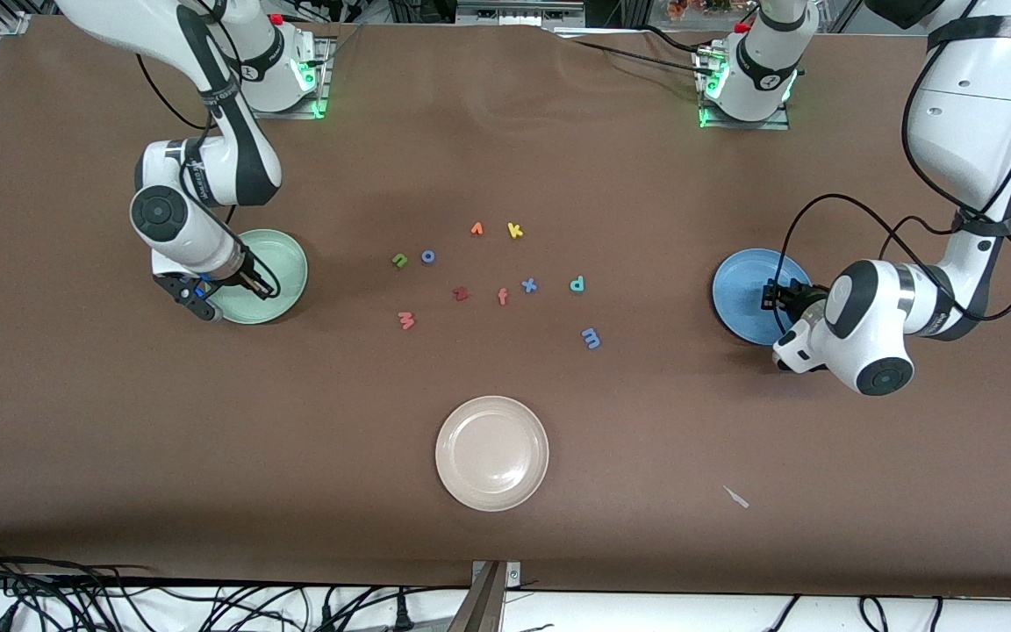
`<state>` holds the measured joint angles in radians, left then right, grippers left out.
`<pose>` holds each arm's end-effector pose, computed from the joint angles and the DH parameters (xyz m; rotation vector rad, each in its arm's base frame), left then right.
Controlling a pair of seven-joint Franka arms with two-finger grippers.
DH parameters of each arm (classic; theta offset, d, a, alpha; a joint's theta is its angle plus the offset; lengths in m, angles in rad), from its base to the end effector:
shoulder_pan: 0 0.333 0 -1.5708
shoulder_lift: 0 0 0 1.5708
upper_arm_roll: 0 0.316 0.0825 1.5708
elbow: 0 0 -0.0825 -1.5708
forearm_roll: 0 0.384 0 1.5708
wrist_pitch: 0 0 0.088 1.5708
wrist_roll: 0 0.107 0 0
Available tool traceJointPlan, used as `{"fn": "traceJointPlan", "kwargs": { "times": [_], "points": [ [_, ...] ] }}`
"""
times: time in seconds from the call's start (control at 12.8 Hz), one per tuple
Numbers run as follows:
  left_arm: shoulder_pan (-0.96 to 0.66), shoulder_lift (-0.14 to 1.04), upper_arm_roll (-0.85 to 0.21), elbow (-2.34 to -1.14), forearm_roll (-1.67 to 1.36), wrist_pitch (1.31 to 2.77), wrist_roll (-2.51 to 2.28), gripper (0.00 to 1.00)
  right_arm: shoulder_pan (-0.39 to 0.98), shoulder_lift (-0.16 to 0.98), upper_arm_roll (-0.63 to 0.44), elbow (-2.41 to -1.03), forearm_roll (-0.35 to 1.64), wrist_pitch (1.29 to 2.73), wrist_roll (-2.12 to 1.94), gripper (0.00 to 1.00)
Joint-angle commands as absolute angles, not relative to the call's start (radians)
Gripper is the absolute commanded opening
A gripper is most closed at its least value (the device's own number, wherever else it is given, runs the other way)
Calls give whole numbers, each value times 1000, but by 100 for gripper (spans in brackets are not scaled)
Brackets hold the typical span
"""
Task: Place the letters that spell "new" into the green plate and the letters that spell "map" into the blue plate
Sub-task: 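Drop the orange e on the green plate while the left gripper drops D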
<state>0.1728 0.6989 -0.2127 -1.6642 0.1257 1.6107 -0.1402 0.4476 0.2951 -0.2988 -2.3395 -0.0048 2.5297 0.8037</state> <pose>0.5884 -0.0033 0.1750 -2.8990 -0.0620 1.1138 0.5025 0.0707 0.2068 2.8653 -0.9537 -0.0622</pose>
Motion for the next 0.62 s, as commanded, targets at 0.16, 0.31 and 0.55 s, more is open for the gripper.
{"fn": "traceJointPlan", "kwargs": {
  "times": [0.16, 0.31, 0.55],
  "points": [
    [158, 548, -349, -1614, 132, 1514, -197, 100, 448, 288, -299, -2372, 12, 2583, 779, 100],
    [152, 548, -420, -1557, 24, 1526, -412, 100, 448, 267, -293, -2350, 15, 2568, 784, 100],
    [62, 589, -430, -1532, -43, 1768, -729, 100, 454, 265, -241, -2264, 15, 2472, 818, 100]
  ]
}}
